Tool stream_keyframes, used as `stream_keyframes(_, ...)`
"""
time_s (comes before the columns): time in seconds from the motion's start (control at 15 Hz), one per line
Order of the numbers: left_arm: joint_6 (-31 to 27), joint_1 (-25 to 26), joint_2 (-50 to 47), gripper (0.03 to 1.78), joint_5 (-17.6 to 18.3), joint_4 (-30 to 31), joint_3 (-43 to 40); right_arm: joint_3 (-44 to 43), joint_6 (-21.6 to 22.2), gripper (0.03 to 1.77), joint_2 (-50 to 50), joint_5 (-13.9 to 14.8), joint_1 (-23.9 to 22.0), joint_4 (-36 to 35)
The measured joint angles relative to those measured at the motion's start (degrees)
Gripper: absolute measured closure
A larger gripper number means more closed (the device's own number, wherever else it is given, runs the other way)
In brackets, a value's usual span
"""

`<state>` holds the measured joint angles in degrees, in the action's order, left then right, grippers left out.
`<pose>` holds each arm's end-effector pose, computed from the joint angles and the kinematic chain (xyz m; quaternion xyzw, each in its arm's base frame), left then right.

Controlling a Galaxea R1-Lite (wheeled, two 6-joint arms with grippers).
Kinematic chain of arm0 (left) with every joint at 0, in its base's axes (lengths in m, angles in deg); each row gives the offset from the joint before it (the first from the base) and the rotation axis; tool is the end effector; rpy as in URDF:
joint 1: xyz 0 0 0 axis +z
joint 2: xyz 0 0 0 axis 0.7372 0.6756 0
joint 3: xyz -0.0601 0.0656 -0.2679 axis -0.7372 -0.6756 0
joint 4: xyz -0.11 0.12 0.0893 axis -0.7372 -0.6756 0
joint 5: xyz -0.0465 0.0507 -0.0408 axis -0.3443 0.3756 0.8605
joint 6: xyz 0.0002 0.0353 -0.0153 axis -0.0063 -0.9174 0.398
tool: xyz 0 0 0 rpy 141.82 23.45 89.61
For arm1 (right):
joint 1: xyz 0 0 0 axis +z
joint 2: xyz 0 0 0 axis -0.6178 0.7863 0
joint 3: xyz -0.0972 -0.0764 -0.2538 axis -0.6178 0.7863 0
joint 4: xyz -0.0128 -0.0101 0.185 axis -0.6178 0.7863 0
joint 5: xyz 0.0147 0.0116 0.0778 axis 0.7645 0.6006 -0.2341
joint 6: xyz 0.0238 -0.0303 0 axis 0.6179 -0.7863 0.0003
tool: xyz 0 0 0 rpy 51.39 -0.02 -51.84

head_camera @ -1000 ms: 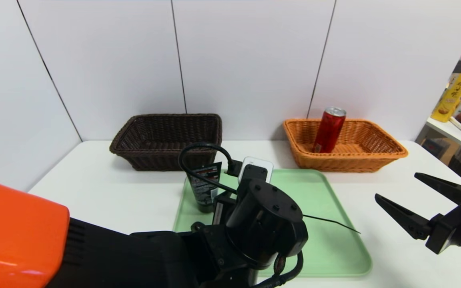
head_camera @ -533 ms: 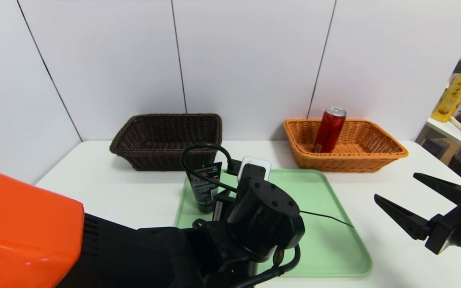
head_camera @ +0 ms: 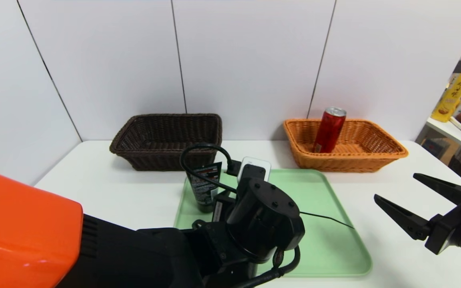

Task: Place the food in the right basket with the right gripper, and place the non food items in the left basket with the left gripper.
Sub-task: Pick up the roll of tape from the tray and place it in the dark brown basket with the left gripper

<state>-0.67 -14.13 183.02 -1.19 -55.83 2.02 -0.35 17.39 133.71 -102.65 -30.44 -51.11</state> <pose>0.1939 -0.3072 0.1224 0.0303 0.1694 -0.1606 0.9719 0.1621 0.0305 0.1377 -0.0637 0.0385 0.1797 0.9809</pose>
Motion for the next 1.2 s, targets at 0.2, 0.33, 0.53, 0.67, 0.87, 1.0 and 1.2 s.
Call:
stream_keyframes(0.2, 0.0, 0.0, 0.0, 0.39, 0.0, 0.0, -0.1, 0.0, 0.0, 0.11, -0.1, 0.0, 0.0, 0.0)
stream_keyframes(0.33, 0.0, 0.0, 0.0, 0.7, 0.0, 0.0, -0.1, 0.2, 0.0, 0.11, -0.4, 0.0, 0.0, 0.1)
stream_keyframes(0.53, 0.0, 0.0, 0.0, 1.02, 0.0, 0.0, -0.1, 0.5, 0.0, 0.11, -0.7, 0.0, 0.0, 0.0)
stream_keyframes(0.67, 0.0, -0.1, 0.0, 1.3, -0.1, 0.0, -0.1, 0.6, 0.0, 0.11, -0.8, -0.1, 0.0, 0.0)
stream_keyframes(0.87, 0.0, -0.1, 0.0, 1.3, -0.1, 0.0, -0.1, 0.6, 0.0, 0.11, -0.8, -0.1, 0.0, 0.0)
stream_keyframes(1.0, 0.1, -0.1, 0.0, 1.3, 0.0, 0.0, -0.1, 0.6, 0.0, 0.11, -0.8, -0.3, 0.0, 0.1)
stream_keyframes(1.2, -0.1, -0.1, -0.4, 1.3, 0.0, 0.1, -0.1, 0.6, 0.0, 0.11, -0.8, -0.3, 0.0, 0.1)
